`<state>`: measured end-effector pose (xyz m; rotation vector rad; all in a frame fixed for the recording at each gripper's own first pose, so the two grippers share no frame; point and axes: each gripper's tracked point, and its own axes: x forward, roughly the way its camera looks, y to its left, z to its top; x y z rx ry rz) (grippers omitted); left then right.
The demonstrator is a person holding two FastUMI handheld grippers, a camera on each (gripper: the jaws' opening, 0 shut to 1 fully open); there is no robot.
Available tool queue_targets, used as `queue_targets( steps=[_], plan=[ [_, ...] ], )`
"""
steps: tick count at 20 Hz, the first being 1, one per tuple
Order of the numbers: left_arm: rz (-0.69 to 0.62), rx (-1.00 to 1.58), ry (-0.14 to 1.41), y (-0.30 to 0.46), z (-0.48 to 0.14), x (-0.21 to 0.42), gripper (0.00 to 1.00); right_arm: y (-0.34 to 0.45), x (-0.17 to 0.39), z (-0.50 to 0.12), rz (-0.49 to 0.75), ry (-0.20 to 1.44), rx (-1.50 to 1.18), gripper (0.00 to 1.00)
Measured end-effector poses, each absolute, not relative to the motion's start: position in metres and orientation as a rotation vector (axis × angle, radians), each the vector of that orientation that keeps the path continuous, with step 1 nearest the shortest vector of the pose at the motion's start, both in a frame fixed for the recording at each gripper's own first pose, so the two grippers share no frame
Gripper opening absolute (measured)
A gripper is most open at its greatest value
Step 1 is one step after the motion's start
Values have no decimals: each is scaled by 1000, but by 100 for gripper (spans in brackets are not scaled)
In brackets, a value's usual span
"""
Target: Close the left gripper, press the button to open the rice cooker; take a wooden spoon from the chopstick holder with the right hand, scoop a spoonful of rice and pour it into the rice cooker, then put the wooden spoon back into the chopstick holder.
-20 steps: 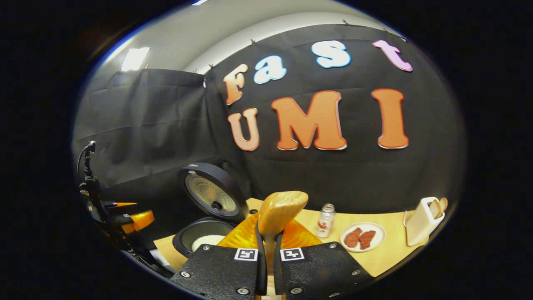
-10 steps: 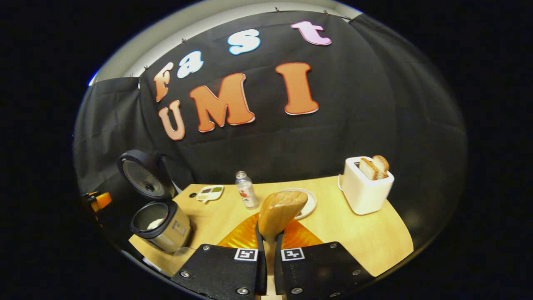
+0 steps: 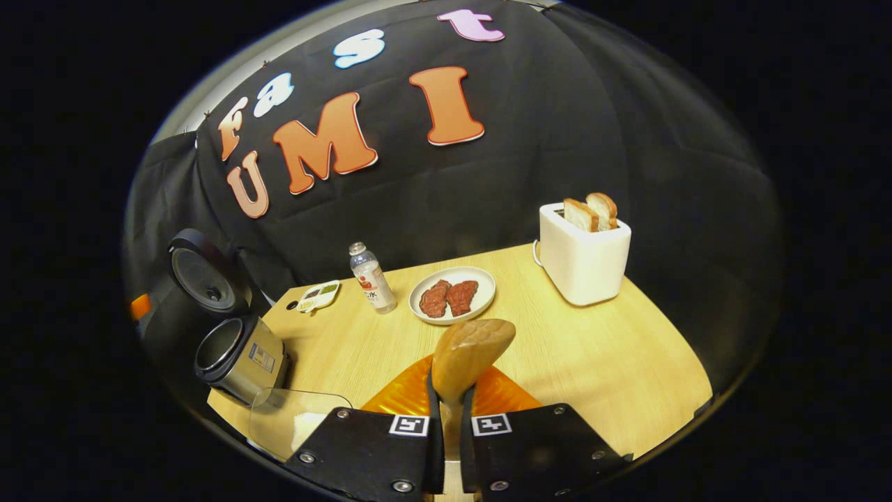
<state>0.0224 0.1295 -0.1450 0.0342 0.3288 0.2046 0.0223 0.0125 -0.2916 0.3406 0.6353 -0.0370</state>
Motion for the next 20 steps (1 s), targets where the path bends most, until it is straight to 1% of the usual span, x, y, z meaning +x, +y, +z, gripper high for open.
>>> queue_targets(
  steps=[1,4,5,6,7,8,9,10,11,12,13,14,15,16,17,18,20],
  plan=[
    [204,25,326,130,-144,23,100,11,19,-302,-57,654,352,10],
    [215,11,332,139,-147,23,100,7,14,-322,-104,699,418,12],
    [216,12,333,142,-147,24,100,6,11,-317,-118,690,452,14],
    [217,14,334,145,-147,26,99,7,14,-322,-121,708,478,14],
    [217,11,334,148,-147,28,98,4,13,-325,-130,731,500,17],
    [212,-1,337,150,-147,32,96,3,10,-333,-140,780,516,19],
    [208,-13,339,154,-145,35,100,3,4,-339,-149,820,539,22],
    [204,-30,337,158,-139,42,96,1,2,-337,-157,835,568,14],
    [197,-41,336,161,-134,49,96,-3,1,-326,-165,823,597,37],
    [194,-50,331,165,-127,58,96,-9,2,-317,-181,802,611,46],
    [189,-61,327,170,-118,69,100,-16,0,-310,-199,780,610,61],
    [181,-82,328,173,-113,80,100,-22,-2,-301,-213,766,603,67],
    [173,-112,321,176,-106,91,100,-28,-4,-293,-226,750,598,78],
    [161,-140,322,178,-99,102,96,-33,-5,-281,-233,729,598,83],
    [154,-155,320,180,-93,113,100,-38,-8,-267,-242,701,591,90],
    [148,-160,319,182,-87,124,96,-43,-12,-256,-248,677,579,92],
    [97,-197,334,174,-78,145,96,-54,-23,-234,-263,634,546,94]
  ],
)
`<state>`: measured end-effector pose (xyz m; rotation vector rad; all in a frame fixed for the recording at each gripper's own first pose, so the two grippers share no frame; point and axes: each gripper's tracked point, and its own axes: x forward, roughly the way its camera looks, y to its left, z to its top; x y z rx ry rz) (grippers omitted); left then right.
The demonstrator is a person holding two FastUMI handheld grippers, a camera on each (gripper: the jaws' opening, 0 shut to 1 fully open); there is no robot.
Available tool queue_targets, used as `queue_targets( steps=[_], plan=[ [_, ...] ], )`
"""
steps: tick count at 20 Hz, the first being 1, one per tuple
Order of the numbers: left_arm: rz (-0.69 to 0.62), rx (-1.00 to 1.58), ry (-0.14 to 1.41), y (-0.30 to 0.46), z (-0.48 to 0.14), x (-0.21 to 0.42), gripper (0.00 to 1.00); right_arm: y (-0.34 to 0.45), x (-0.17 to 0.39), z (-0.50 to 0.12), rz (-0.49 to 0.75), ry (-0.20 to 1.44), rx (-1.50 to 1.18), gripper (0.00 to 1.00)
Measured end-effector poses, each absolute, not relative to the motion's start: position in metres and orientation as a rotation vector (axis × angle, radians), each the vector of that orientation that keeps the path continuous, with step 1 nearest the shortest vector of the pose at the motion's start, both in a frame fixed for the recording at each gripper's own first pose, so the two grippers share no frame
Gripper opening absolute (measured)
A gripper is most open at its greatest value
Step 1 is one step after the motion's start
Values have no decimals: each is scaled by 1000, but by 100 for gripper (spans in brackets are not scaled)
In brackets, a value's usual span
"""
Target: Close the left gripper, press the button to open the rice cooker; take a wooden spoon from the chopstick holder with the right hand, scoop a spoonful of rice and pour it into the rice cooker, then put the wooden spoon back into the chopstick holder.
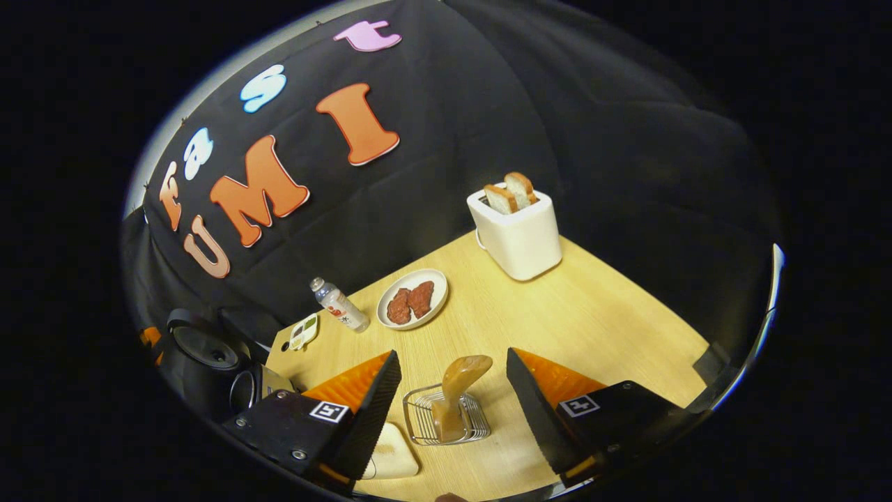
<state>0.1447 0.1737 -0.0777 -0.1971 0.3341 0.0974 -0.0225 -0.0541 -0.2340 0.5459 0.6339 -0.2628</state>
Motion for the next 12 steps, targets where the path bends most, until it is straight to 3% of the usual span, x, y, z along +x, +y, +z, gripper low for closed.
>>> queue_targets(
  steps=[8,12],
  plan=[
    [15,-148,449,157,-80,243,98,-59,-61,-193,-293,572,459,95],
    [74,-55,540,173,-107,271,99,-64,-83,-191,-331,573,451,95]
  ],
)
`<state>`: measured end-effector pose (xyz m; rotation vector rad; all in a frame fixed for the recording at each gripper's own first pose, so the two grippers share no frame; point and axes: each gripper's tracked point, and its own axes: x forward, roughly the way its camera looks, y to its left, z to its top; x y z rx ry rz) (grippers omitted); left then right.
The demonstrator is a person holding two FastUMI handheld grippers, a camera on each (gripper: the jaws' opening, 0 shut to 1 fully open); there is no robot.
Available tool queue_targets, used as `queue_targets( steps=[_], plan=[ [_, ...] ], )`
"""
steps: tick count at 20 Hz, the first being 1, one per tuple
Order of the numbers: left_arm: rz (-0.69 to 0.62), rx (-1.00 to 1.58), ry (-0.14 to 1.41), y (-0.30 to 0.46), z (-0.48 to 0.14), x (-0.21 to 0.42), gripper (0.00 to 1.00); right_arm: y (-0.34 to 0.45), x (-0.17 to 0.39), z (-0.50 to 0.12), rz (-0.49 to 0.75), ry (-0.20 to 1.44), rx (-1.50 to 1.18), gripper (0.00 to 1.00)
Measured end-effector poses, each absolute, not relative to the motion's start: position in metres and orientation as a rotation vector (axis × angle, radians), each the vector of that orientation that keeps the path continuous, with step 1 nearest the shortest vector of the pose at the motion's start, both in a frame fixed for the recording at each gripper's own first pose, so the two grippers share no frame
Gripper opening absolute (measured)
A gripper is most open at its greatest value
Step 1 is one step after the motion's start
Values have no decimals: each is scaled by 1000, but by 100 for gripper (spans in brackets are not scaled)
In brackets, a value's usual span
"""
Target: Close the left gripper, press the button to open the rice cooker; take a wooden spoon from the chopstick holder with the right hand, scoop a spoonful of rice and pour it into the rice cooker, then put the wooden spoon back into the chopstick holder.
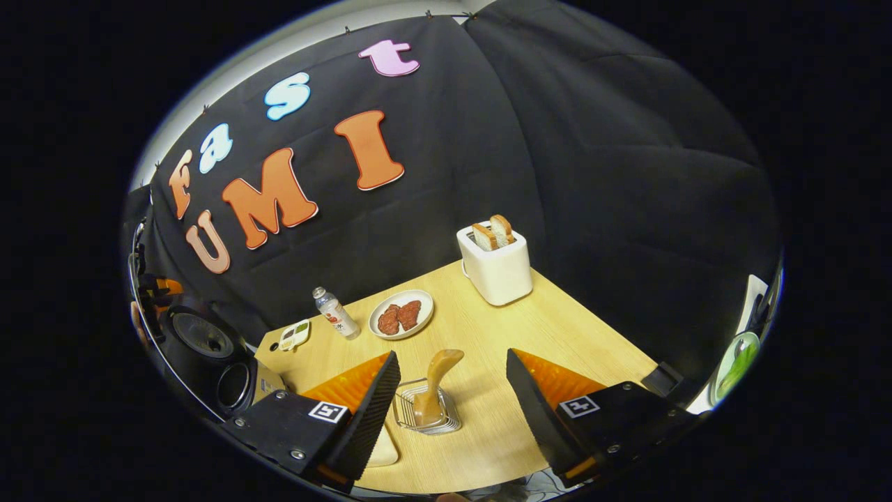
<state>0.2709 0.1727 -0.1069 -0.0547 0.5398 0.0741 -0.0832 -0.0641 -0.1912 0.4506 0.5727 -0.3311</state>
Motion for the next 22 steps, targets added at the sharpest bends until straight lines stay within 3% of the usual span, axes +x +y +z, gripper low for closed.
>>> queue_targets(
  steps=[6,11,16,18,19,20,22],
  plan=[
    [20,-53,747,160,-146,249,98,-66,-94,-202,-353,596,441,95],
    [22,-72,987,148,-193,164,99,-49,-78,-207,-286,614,435,95],
    [37,-77,1102,143,-237,119,100,-26,-57,-210,-204,622,426,95],
    [48,-78,1179,142,-265,103,96,-17,-51,-211,-175,628,423,95],
    [54,-82,1224,140,-281,93,100,-13,-49,-211,-163,630,416,95],
    [46,-80,1262,137,-300,85,96,-10,-47,-213,-152,631,407,94],
    [26,-63,1226,133,-320,92,95,-4,-41,-217,-137,644,392,95]
  ],
)
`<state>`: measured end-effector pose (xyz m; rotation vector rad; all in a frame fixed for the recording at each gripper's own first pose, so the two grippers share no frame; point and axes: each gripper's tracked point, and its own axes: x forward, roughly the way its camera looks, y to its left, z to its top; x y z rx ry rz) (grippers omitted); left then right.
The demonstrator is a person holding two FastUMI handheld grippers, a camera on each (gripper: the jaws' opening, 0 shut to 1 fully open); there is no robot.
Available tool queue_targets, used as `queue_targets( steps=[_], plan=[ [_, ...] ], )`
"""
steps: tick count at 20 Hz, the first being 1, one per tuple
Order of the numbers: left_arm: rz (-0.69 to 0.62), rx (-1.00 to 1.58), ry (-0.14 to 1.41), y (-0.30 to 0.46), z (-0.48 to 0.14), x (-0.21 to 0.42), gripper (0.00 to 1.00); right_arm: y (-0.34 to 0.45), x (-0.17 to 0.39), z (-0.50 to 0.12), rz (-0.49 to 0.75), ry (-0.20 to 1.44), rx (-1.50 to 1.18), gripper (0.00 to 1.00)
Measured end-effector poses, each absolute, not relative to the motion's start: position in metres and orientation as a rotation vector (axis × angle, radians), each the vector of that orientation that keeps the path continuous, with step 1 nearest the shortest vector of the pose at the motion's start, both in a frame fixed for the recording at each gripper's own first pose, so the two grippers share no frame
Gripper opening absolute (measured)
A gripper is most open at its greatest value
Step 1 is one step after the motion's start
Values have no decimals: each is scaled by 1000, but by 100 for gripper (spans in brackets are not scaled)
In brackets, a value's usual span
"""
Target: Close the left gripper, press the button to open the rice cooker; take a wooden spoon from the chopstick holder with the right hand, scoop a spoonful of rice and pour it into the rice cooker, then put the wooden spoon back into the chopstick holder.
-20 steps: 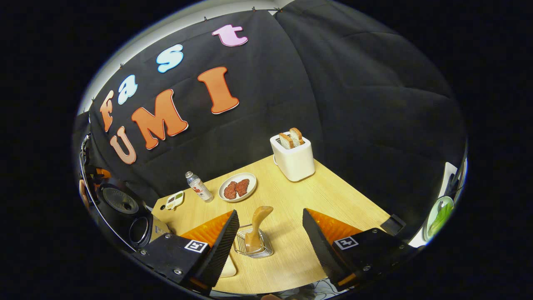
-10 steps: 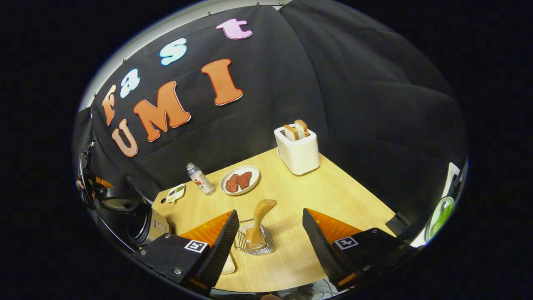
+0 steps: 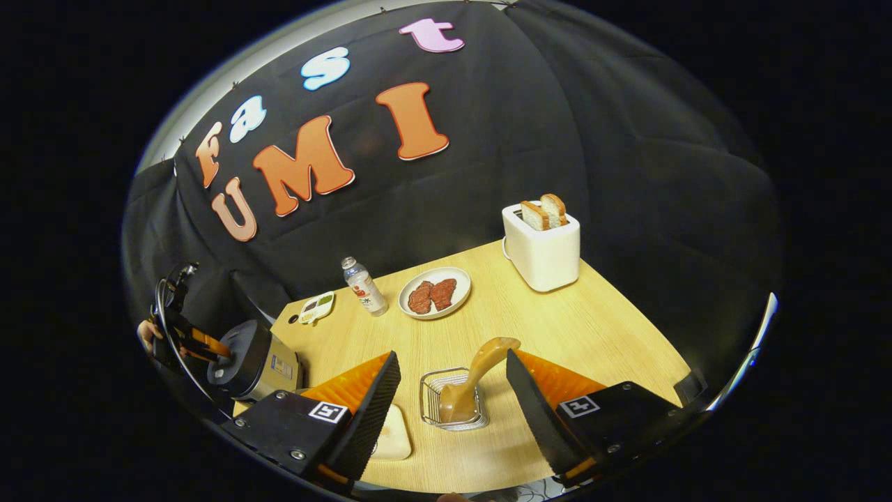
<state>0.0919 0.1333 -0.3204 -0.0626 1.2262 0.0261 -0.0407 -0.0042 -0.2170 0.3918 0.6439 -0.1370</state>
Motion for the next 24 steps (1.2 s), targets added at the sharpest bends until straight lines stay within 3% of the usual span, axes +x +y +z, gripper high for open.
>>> queue_targets(
  steps=[9,12,16,17,18,24],
  plan=[
    [58,-88,1087,127,-298,86,96,14,-26,-195,-66,592,332,95],
    [-22,-149,889,97,-265,89,94,18,-11,-170,-58,520,278,95],
    [-51,-29,587,85,-198,88,97,30,6,-125,-23,379,171,94],
    [-57,-10,515,77,-178,88,91,33,11,-112,-14,347,157,94],
    [-66,-2,450,71,-160,87,91,39,15,-100,-3,313,154,94],
    [-120,-63,165,38,-73,67,93,82,23,-31,94,118,140,94]
  ],
)
